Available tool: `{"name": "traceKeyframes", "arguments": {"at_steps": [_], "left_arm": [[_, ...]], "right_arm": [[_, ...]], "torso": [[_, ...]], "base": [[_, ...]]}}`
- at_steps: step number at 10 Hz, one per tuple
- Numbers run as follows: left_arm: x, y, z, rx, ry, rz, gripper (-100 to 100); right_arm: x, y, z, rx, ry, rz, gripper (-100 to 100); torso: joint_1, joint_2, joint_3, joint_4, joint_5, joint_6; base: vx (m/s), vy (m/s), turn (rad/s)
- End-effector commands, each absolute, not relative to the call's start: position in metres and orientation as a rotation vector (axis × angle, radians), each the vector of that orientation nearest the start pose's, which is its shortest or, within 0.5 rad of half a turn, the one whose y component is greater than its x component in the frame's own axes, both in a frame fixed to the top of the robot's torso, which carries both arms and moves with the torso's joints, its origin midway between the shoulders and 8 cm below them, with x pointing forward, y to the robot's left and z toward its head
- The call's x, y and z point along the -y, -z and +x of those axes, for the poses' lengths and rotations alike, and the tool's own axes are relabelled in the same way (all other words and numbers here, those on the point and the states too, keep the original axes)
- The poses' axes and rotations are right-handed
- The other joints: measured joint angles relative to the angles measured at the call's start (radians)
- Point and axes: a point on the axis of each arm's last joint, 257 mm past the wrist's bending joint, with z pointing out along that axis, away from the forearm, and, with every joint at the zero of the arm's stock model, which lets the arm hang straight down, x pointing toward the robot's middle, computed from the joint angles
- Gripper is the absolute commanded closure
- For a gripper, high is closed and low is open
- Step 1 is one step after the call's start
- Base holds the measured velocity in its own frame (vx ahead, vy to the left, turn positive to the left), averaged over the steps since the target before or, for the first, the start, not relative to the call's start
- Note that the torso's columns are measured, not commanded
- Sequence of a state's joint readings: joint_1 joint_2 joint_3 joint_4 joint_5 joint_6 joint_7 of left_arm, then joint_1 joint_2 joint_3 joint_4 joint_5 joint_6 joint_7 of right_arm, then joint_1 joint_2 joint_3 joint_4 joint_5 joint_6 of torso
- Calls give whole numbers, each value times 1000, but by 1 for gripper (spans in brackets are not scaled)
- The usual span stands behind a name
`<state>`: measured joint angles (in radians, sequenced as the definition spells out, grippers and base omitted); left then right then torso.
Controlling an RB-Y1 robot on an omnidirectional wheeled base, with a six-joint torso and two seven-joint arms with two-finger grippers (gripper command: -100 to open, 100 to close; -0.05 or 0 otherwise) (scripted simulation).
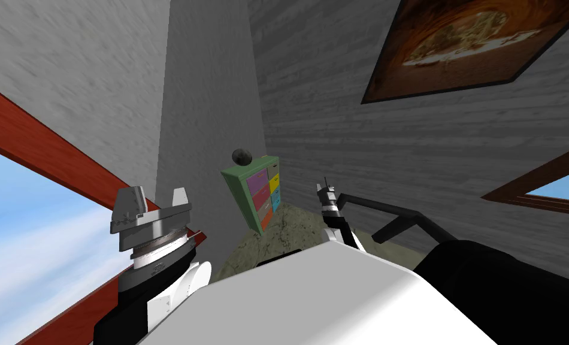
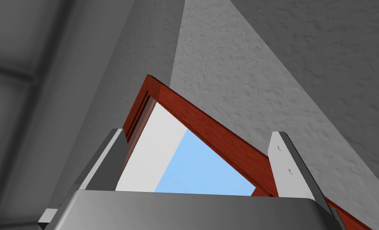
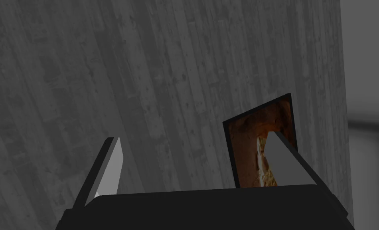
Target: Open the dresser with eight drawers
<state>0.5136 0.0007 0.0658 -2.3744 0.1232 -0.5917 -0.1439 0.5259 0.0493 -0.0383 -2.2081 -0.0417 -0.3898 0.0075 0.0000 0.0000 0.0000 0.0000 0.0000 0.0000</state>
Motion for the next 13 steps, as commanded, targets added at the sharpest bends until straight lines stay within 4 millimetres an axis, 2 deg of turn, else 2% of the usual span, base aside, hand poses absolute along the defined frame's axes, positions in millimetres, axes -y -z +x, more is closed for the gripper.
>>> {"name": "traceKeyframes", "arguments": {"at_steps": [1,9,10,11,13], "left_arm": [[-307,-78,298,-449,1207,-535,0],[-307,-78,298,-448,1207,-534,0],[-307,-78,298,-448,1207,-534,0],[-307,-78,298,-449,1207,-535,0],[-307,-78,298,-449,1207,-535,0]], "right_arm": [[312,40,365,-679,-1223,880,0],[312,40,365,-678,-1223,880,0],[308,40,366,-711,-1243,857,-100],[305,40,366,-726,-1264,848,-100],[300,43,368,-755,-1325,842,-100]], "torso": [[0,40,-82,41,0,0],[0,618,-1234,617,0,0],[0,691,-1382,691,0,0],[0,725,-1451,724,0,0],[0,736,-1476,736,0,0]], "base": [[0,0,0],[0,0,0],[14,0,60],[22,-2,77],[37,-4,127]]}}
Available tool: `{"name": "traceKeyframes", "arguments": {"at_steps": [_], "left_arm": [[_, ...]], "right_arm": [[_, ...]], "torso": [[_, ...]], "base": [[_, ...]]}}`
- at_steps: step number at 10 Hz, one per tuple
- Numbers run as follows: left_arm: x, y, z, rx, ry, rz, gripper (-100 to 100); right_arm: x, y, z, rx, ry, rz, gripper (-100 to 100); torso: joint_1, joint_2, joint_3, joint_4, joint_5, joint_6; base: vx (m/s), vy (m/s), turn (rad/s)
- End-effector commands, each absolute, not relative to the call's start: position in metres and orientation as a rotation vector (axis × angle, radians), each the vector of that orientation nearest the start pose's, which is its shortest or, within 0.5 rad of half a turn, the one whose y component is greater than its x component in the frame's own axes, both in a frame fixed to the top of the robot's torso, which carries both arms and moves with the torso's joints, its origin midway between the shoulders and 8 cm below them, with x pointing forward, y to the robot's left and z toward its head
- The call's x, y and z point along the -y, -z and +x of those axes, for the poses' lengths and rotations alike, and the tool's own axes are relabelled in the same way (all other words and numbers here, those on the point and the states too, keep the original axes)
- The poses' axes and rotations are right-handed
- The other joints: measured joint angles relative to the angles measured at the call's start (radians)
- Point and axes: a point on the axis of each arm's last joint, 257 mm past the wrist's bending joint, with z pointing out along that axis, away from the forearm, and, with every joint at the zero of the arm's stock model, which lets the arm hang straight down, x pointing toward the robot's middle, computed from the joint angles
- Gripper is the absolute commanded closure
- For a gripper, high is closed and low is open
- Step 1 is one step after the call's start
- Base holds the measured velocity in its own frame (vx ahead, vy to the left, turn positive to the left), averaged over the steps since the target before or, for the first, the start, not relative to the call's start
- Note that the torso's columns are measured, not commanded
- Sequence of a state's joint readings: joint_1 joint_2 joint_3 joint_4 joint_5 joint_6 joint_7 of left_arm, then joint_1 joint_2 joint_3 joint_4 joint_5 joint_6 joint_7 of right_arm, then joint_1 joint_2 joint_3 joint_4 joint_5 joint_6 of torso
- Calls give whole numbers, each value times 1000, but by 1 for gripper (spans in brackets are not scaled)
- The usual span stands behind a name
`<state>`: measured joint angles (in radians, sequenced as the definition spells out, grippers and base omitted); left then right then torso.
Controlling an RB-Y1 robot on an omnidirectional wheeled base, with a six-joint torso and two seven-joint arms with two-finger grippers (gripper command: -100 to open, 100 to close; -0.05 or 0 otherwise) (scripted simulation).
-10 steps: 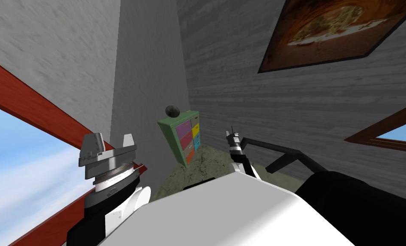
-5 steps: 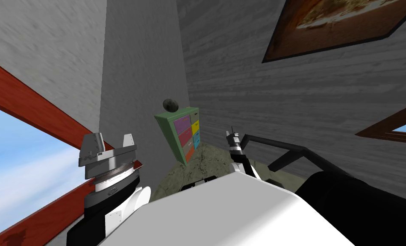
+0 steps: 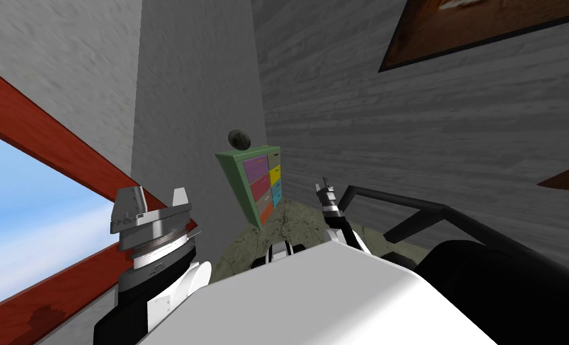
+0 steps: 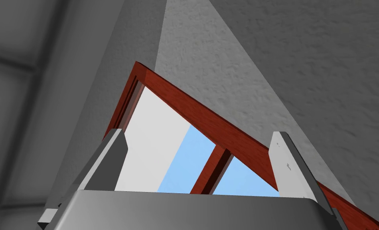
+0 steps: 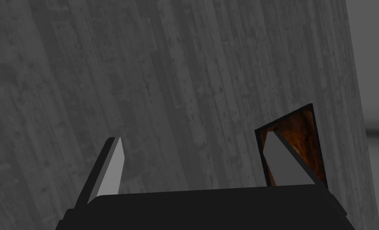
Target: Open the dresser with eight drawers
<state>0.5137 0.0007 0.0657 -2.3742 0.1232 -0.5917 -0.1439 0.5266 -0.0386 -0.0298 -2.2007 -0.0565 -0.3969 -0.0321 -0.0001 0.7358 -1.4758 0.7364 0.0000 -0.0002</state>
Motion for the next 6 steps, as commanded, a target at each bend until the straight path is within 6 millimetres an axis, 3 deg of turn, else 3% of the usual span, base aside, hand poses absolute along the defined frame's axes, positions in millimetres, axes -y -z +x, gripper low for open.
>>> {"name": "traceKeyframes", "arguments": {"at_steps": [1,6], "left_arm": [[-307,-78,298,-449,1207,-535,0],[-307,-78,298,-449,1207,-535,0]], "right_arm": [[297,45,368,-762,-1363,849,-100],[291,54,368,-742,-1517,915,-100]], "torso": [[0,1,-1,1,0,0],[0,2,0,2,0,0]], "base": [[57,-11,133],[49,-8,147]]}}
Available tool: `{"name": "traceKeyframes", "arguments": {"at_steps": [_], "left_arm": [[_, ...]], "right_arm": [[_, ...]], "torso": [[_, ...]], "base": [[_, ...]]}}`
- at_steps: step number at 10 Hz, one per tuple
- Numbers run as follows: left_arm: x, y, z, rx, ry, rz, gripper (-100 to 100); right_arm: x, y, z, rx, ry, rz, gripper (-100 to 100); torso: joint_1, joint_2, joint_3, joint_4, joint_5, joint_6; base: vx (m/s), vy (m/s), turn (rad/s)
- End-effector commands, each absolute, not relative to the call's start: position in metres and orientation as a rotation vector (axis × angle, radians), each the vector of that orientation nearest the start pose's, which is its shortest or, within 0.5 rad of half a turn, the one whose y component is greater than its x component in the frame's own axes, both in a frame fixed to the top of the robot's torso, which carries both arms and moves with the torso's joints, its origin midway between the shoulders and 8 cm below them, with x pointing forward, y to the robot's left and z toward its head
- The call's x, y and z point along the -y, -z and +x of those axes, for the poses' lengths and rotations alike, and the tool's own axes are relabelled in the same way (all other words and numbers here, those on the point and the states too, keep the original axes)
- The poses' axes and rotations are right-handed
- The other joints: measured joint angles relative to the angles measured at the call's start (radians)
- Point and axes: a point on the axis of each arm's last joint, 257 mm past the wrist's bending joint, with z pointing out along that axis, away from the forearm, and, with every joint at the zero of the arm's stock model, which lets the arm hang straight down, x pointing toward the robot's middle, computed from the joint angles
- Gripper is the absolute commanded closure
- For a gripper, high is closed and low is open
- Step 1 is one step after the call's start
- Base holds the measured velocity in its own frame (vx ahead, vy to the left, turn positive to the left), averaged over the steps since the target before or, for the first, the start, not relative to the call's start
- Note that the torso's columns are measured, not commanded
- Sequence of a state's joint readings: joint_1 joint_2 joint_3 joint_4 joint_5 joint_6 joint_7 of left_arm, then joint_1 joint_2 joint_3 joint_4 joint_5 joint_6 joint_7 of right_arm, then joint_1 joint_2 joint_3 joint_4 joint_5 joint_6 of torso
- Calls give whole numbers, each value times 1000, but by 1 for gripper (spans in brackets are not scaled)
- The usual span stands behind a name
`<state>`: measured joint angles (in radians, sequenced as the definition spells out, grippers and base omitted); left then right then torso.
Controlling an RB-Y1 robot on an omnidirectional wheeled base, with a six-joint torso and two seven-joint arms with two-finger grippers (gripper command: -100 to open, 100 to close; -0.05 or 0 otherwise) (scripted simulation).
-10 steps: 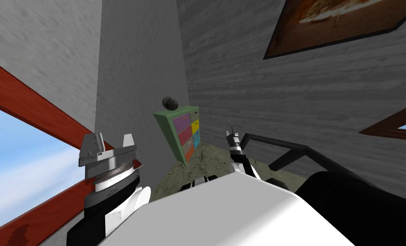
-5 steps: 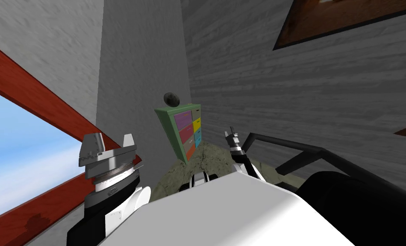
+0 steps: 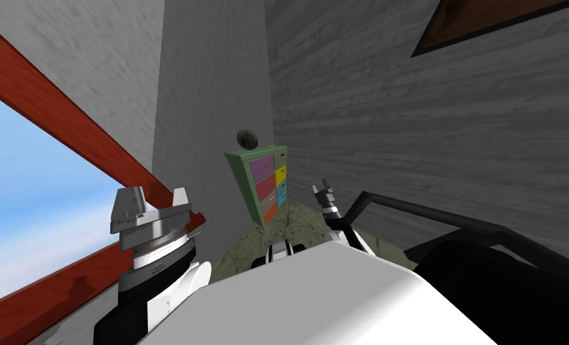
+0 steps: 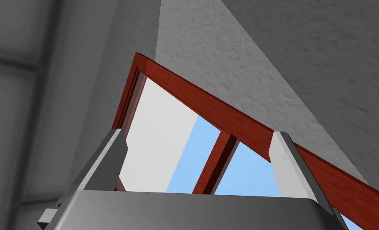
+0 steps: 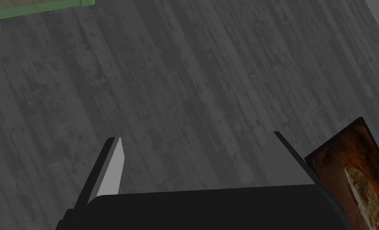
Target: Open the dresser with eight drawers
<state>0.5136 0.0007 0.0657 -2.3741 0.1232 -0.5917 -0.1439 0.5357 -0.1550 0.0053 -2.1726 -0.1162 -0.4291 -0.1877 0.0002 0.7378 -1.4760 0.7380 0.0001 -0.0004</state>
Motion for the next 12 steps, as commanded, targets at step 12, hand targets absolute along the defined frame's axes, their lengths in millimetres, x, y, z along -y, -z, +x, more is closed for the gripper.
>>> {"name": "traceKeyframes", "arguments": {"at_steps": [12], "left_arm": [[-307,-78,298,-449,1207,-535,0]], "right_arm": [[283,78,366,-545,-1911,1169,-100]], "torso": [[-1,0,0,0,0,0]], "base": [[47,-13,142]]}}
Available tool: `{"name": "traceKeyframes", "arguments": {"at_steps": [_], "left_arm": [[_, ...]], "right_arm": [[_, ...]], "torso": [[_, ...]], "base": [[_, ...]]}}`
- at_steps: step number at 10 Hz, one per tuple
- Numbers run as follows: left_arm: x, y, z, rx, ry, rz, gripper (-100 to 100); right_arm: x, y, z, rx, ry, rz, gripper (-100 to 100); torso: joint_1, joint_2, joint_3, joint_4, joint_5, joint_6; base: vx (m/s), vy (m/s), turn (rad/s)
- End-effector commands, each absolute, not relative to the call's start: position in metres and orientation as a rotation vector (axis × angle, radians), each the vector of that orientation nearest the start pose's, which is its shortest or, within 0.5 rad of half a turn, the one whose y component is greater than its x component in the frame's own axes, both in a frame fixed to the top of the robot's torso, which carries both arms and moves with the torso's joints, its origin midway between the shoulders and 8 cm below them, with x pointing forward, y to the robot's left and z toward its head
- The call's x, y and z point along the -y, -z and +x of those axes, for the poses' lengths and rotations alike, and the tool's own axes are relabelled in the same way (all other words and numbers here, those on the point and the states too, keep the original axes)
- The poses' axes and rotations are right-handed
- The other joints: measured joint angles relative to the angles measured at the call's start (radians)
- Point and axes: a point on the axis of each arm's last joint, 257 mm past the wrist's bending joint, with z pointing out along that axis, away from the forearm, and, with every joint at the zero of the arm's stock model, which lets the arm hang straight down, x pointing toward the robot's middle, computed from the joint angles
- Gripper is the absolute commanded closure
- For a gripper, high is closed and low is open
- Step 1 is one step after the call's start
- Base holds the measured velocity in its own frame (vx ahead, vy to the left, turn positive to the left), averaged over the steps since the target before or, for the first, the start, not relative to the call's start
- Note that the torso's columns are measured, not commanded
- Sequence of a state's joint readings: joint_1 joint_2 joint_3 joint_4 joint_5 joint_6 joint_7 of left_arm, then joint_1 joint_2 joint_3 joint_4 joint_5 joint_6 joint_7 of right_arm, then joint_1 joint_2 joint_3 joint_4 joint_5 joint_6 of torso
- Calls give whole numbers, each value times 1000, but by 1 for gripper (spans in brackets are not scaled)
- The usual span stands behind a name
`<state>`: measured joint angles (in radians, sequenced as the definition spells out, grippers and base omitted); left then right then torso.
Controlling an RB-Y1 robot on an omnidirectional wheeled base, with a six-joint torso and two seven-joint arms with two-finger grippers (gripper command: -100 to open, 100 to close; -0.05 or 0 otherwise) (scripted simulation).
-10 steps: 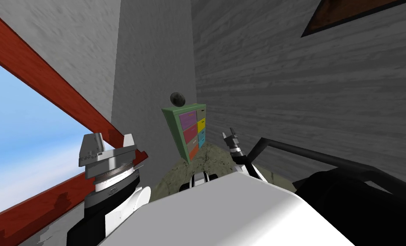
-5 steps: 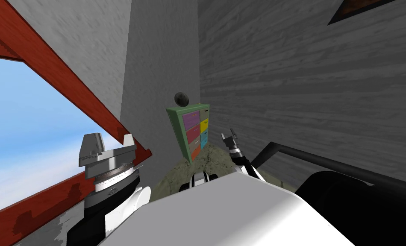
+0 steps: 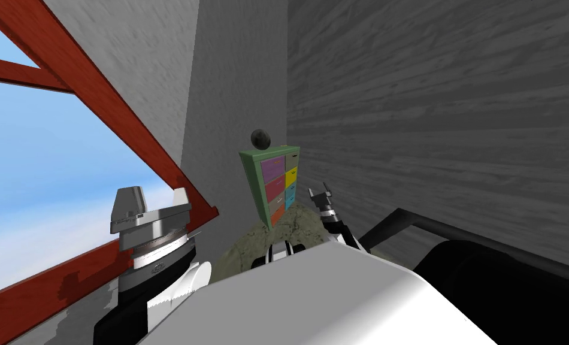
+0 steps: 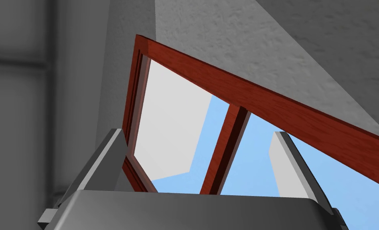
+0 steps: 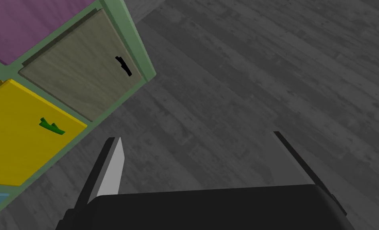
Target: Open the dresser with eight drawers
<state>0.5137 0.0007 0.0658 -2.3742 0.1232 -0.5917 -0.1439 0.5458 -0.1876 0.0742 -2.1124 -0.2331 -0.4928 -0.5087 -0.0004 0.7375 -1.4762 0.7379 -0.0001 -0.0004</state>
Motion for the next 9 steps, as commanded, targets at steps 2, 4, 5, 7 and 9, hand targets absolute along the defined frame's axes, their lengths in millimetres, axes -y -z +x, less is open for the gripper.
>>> {"name": "traceKeyframes", "arguments": {"at_steps": [2,4,5,7,9], "left_arm": [[-307,-78,298,-449,1207,-535,0],[-307,-78,298,-449,1207,-535,0],[-307,-78,298,-449,1207,-535,0],[-307,-78,298,-449,1206,-535,0],[-307,-78,298,-449,1206,-535,0]], "right_arm": [[282,83,366,-500,-1970,1215,-100],[281,88,365,-447,-2033,1263,-100],[281,88,365,-432,-2057,1277,-100],[281,94,364,-378,-2113,1323,-100],[280,101,364,-317,-2172,1372,-100]], "torso": [[1,2,1,0,0,1],[0,0,0,0,0,1],[1,-1,-1,0,0,0],[0,2,1,0,0,1],[0,0,0,0,0,1]], "base": [[30,-12,105],[50,-17,184],[47,-21,99],[28,-18,86],[53,-27,208]]}}
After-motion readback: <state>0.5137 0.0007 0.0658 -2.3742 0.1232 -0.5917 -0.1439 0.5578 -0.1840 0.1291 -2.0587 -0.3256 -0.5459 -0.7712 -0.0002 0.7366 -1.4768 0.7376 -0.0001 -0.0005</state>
